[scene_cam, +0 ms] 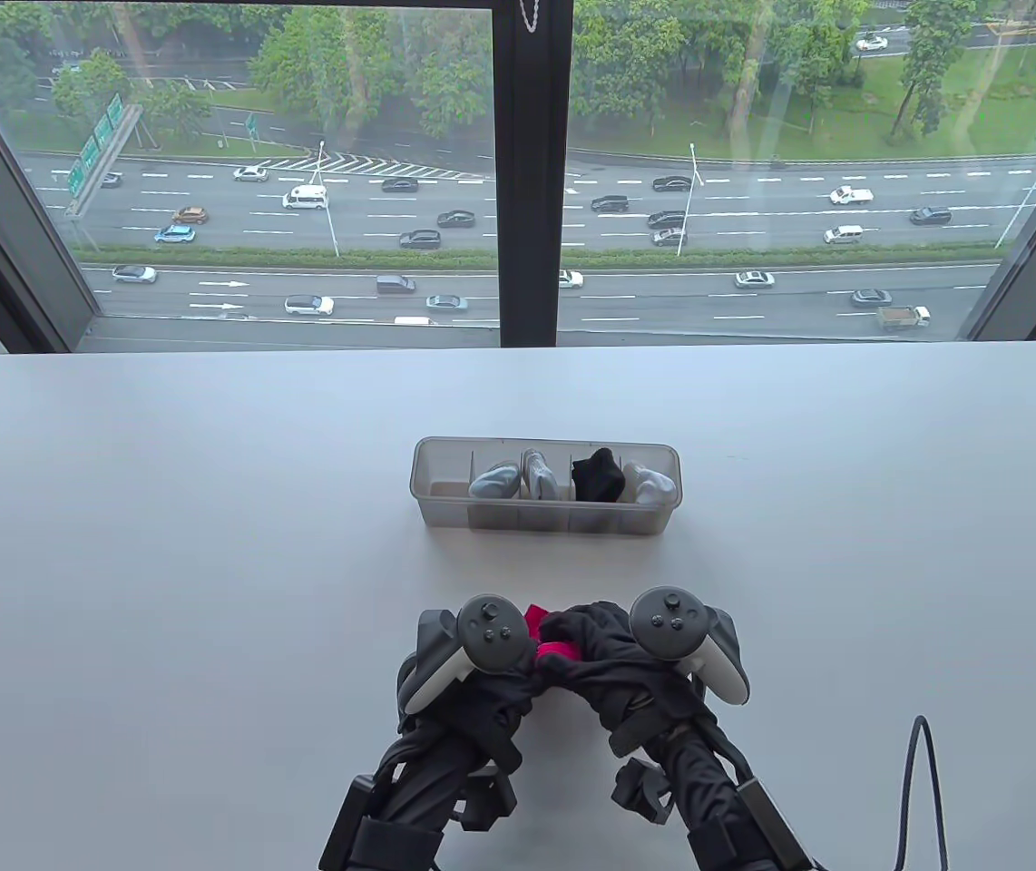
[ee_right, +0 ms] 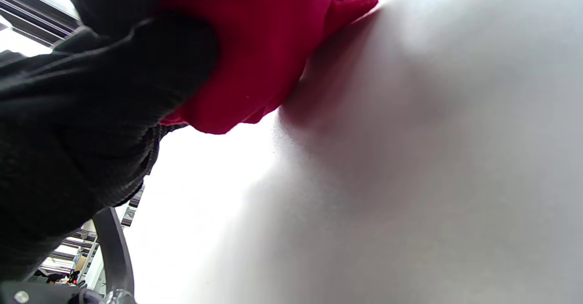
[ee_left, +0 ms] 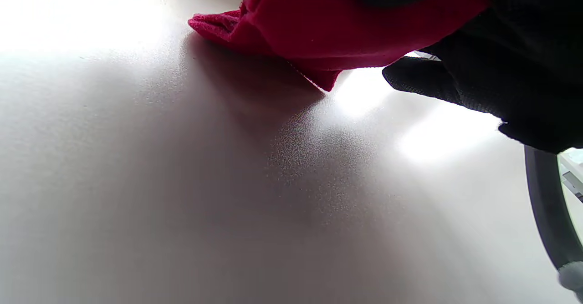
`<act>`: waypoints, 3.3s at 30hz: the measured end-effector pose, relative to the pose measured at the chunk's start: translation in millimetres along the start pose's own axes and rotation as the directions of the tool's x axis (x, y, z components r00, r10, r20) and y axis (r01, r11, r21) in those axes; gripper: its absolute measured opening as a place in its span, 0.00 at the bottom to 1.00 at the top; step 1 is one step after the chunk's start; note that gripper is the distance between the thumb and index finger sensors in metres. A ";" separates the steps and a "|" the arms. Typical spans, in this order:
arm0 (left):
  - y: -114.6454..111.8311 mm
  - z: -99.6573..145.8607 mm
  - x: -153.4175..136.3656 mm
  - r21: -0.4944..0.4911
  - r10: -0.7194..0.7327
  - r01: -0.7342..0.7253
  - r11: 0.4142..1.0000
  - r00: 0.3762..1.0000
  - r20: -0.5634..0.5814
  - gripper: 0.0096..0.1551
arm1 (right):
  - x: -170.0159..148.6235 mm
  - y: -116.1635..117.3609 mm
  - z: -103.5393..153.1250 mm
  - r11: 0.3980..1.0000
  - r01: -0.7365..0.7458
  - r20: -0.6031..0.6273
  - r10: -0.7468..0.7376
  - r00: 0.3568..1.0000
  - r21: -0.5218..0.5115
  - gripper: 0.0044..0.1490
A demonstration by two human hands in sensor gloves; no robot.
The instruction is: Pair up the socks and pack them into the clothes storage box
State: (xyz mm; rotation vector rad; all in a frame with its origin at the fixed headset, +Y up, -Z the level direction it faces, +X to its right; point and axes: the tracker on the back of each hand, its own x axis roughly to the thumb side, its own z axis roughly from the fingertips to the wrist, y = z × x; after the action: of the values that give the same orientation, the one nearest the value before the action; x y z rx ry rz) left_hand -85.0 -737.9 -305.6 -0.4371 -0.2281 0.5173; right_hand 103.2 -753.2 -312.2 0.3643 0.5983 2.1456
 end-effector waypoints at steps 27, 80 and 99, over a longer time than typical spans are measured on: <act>6.3 8.7 14.5 0.125 -0.108 0.102 0.987 0.993 0.040 0.27 | -4.5 -2.6 0.6 0.999 0.044 0.007 -0.044 0.999 -0.015 0.43; 9.3 13.1 17.5 0.255 -0.196 0.172 0.952 0.978 0.070 0.34 | -0.4 -7.1 2.7 0.991 0.124 0.021 -0.123 0.992 -0.044 0.32; 9.9 10.7 12.3 0.187 -0.160 0.141 0.972 0.983 0.089 0.30 | 2.2 -10.2 4.9 0.995 0.084 0.063 -0.081 0.995 -0.047 0.45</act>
State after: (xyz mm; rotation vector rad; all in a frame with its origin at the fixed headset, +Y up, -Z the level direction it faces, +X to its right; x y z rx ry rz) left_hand -82.2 -720.1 -299.4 -0.2148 -0.3094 0.4075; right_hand 111.0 -744.7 -313.4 0.3707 0.5160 2.0589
